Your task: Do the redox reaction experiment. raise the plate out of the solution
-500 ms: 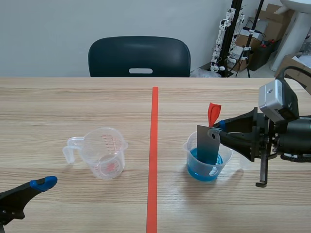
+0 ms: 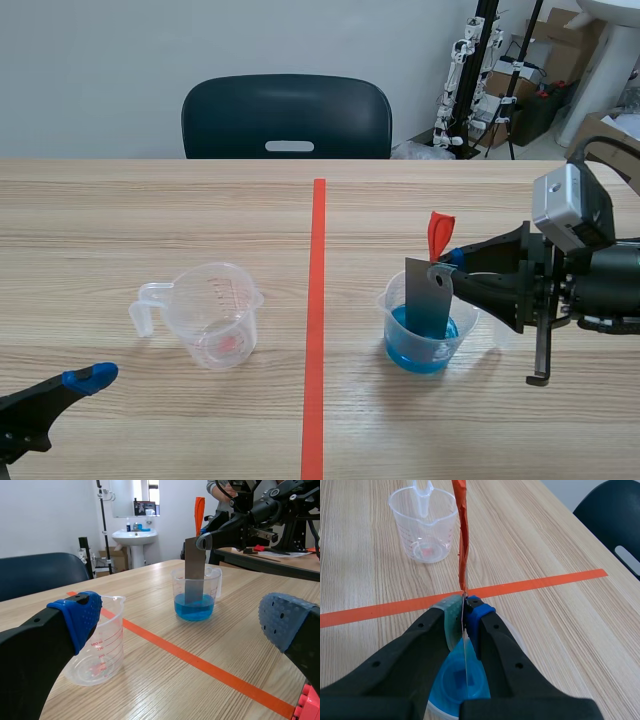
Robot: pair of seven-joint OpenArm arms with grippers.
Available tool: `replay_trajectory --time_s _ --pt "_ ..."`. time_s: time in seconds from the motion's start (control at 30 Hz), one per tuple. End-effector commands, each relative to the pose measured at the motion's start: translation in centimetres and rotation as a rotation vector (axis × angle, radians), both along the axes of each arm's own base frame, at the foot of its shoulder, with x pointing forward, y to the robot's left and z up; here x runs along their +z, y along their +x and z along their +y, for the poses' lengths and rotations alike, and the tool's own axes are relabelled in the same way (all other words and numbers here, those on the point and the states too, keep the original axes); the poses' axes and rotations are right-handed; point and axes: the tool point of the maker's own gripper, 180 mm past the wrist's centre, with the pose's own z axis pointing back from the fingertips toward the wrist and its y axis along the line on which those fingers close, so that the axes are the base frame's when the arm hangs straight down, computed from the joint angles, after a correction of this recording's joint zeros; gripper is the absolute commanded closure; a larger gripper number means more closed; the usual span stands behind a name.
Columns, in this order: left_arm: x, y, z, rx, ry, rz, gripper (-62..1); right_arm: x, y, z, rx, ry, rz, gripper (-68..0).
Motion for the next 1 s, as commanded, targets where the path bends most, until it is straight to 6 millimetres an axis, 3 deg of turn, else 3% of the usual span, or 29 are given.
replay_trajectory --time_s 0.0,0.77,0.97 --pt "0.4 -0.2 0.0 0.005 -0.019 -0.008 -62.3 1.2 0.7 -0.2 -0.007 0.014 -0.029 -0.6" --pt "0.4 -0.2 0.1 0.005 -0.02 -0.008 -62.3 1.9 0.0 -0.2 0.031 0.051 -0.003 -0.6" --pt "0.4 -0.2 0.0 0.005 -0.019 -0.008 -62.3 3.1 -0.4 -0.2 0.055 0.059 -0.011 -0.6"
